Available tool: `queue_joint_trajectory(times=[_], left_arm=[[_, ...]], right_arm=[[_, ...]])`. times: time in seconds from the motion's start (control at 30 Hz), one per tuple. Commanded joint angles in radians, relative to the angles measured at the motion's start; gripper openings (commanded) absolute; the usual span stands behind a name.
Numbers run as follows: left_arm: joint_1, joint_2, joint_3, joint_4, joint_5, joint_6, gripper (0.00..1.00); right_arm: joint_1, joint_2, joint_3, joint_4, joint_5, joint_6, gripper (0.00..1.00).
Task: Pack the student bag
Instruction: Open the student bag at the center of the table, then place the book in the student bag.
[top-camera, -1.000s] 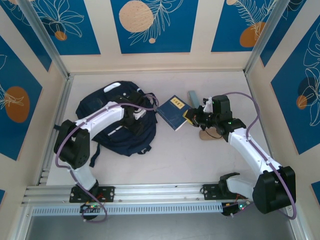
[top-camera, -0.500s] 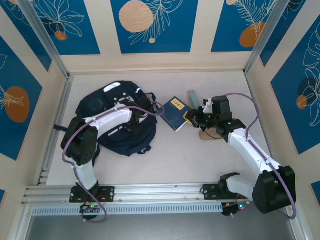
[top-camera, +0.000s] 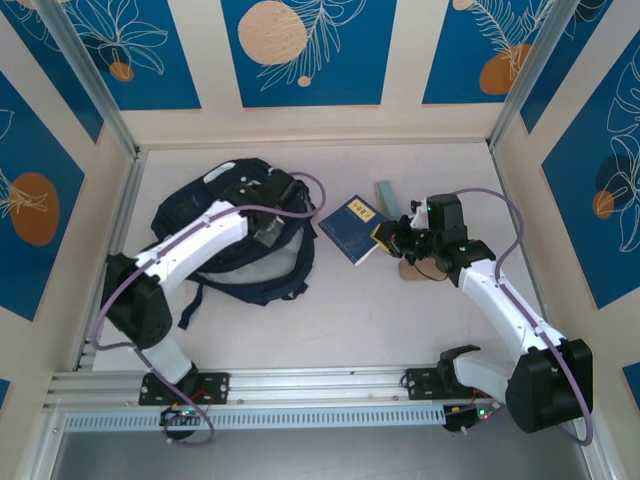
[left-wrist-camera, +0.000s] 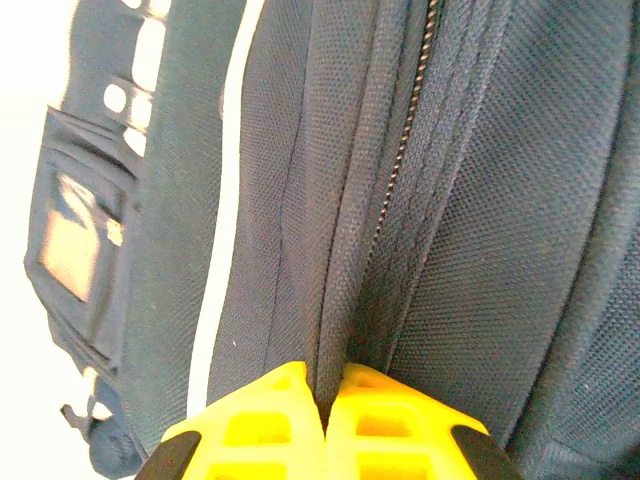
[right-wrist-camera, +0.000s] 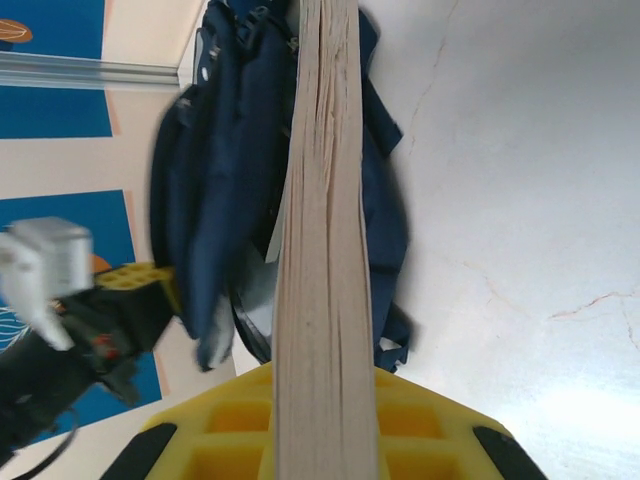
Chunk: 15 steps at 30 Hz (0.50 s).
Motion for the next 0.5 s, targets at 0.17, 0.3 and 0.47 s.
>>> queue_joint_trajectory(times=[0.17,0.3,0.47], left_arm=[[0.000,-0.089,0.184,0.144,0.093,-0.080,0.00],[-0.002,-0.096,0.202,0.214,0.237,-0.107,0.00],[-0.002,-0.090,0.210,0.257,0.311,-0.153,0.00]], right_arm=[[0.068,0.024,0.010,0.113,-0.158,-0.015,0.00],[0.136,0.102,0.031,0.177,-0.167,0.017,0.00],[0.207,0.275,0.107,0.276,-0.115,0.080,0.00]])
